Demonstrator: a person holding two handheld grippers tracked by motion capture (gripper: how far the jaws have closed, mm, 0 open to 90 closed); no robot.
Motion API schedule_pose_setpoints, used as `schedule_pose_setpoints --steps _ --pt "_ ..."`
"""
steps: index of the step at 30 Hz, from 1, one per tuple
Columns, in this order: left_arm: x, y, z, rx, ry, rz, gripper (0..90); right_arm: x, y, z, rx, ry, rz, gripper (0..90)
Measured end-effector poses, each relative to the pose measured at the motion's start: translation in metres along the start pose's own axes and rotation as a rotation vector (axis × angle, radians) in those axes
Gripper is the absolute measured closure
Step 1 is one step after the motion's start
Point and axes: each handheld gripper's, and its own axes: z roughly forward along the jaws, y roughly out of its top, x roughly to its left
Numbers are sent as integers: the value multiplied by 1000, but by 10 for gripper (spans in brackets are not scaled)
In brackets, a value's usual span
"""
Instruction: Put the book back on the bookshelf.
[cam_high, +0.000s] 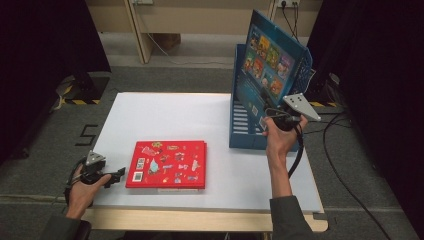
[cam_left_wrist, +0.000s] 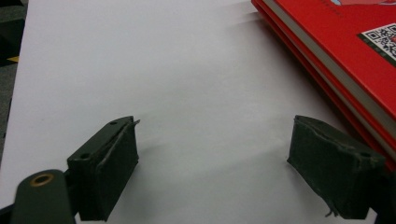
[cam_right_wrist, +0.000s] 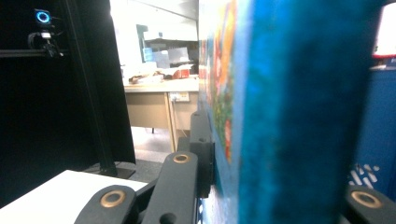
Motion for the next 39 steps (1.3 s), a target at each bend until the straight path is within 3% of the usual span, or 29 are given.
schedule_pose_setpoints --steps 10,16,20,22,27,33,39 --pt "-1 0 1 2 -3 -1 148 -1 -12 45 48 -62 30 820" --pt "0 0 0 -2 1 -10 147 1 -17 60 68 -110 17 819" --pt "0 0 0 -1 -6 -9 148 3 -23 70 71 -120 63 817" --pt "-1 0 0 0 -10 -9 147 4 -24 75 84 -135 42 816" --pt "-1 0 1 1 -14 -6 148 9 -31 88 93 -145 45 813" --pt "-2 -1 0 0 -16 -7 148 17 -38 91 89 -169 3 813" --pt "-2 -1 0 0 -15 -5 148 24 -45 93 97 -175 14 807"
